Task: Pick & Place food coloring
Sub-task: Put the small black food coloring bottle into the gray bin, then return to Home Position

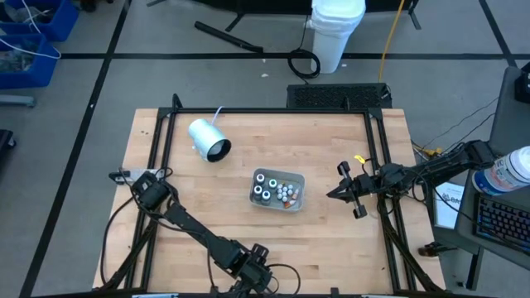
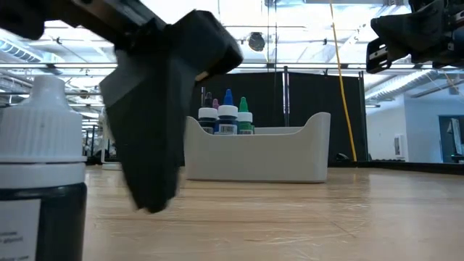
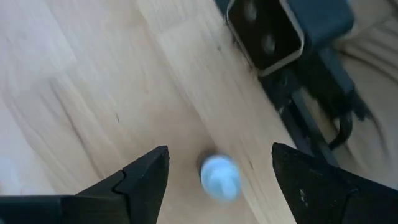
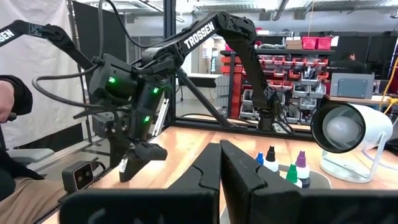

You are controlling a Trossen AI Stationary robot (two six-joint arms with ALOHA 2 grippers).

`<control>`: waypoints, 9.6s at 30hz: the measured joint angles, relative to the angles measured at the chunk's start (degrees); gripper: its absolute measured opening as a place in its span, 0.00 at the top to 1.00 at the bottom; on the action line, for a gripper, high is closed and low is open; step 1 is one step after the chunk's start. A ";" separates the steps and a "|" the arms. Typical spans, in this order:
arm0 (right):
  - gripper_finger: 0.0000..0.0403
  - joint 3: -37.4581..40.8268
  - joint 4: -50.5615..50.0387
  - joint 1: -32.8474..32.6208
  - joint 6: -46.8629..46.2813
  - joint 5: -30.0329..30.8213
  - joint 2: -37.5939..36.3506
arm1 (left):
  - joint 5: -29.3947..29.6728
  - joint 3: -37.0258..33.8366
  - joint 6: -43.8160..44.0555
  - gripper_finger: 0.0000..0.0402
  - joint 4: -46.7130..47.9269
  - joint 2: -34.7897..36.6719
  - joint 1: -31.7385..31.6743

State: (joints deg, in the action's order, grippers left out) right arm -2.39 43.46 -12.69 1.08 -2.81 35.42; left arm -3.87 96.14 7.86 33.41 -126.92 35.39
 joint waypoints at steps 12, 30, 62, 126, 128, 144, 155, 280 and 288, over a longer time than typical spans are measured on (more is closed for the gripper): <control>1.00 0.00 0.00 -0.01 0.02 0.05 0.02 | -0.64 0.02 -0.22 0.30 -0.38 -0.02 -0.03; 1.00 0.00 -0.02 0.00 0.02 0.04 0.02 | -1.48 0.02 0.29 0.74 -0.42 0.00 -0.06; 1.00 0.00 -0.49 -0.01 1.40 0.43 0.07 | 13.02 1.22 -10.83 0.79 6.25 20.16 -16.10; 1.00 0.00 -1.92 -0.02 2.84 5.70 -0.02 | 3.89 17.55 -34.59 0.79 5.56 -8.18 -35.74; 1.00 -0.02 -2.16 -0.02 2.84 5.70 -0.02 | 3.90 17.55 -34.60 0.79 5.39 -8.15 -35.83; 1.00 0.00 -2.14 -0.02 3.28 5.57 -0.04 | 3.88 17.55 -32.19 0.54 5.86 -8.15 -36.01; 1.00 0.00 -1.66 -0.02 3.26 5.60 -0.07 | 6.01 17.86 -33.28 0.40 9.48 2.63 -34.74; 1.00 0.94 -28.28 -1.77 0.70 8.83 -35.32 | 48.49 -95.47 -15.34 1.00 -49.22 111.72 9.65; 1.00 0.94 -28.30 -1.77 1.53 8.92 -35.30 | 43.58 -95.47 -16.31 1.00 -46.06 111.67 6.23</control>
State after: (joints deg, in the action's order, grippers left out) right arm -1.45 15.16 -14.46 2.61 6.11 0.12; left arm 39.71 0.67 -8.45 -12.65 -15.25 41.62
